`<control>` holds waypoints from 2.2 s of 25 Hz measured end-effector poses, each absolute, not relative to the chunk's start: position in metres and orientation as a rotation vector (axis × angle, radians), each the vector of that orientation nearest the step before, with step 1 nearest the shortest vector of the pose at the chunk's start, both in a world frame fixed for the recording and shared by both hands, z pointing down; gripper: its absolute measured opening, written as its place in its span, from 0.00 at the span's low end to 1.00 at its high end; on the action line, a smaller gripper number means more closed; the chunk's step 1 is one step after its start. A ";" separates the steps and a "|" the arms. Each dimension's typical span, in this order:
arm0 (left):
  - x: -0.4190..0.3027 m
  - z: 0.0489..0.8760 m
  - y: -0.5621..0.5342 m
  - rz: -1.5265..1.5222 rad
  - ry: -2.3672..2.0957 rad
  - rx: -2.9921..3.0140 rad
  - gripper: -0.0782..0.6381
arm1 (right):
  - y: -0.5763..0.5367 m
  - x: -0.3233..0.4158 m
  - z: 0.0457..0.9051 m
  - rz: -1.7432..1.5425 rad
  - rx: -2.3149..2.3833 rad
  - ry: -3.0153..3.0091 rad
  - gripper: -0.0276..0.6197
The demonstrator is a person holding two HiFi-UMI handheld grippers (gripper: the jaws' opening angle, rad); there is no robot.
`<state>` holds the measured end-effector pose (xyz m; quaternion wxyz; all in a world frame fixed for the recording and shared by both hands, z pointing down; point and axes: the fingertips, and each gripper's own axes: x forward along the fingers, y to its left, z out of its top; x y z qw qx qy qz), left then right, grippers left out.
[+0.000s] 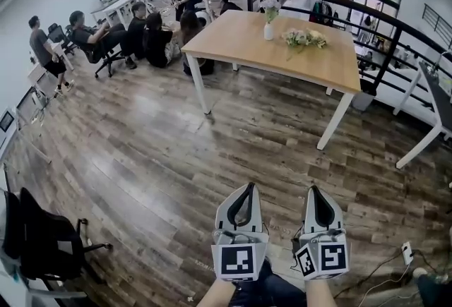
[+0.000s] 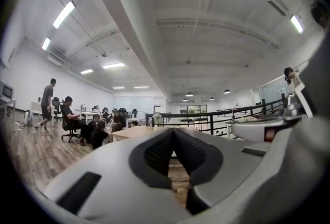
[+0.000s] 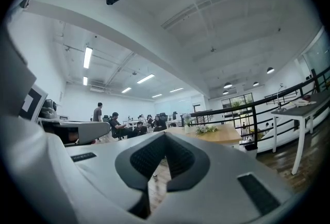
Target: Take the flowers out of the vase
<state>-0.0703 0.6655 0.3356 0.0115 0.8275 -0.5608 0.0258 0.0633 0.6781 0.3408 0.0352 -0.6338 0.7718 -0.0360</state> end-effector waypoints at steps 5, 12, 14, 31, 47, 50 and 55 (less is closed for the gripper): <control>-0.056 0.332 0.638 0.082 -1.767 2.573 0.16 | 0.648 0.079 0.341 -0.123 -1.931 2.372 0.03; -0.048 0.335 0.603 0.114 -1.774 2.557 0.16 | 0.613 0.089 0.347 -0.165 -1.925 2.370 0.03; -0.045 0.340 0.591 0.127 -1.767 2.554 0.15 | 0.603 0.092 0.352 -0.178 -1.929 2.367 0.03; -0.041 0.341 0.437 0.110 -1.669 2.609 0.15 | 0.462 0.100 0.347 -0.147 -2.047 2.305 0.03; -0.053 0.351 0.353 0.081 -1.616 2.612 0.16 | 0.381 0.079 0.356 -0.140 -2.063 2.329 0.03; -0.050 0.353 0.344 0.083 -1.622 2.602 0.15 | 0.372 0.081 0.356 -0.142 -2.058 2.335 0.03; -0.035 0.356 0.324 0.101 -1.622 2.598 0.15 | 0.351 0.094 0.358 -0.153 -2.052 2.346 0.03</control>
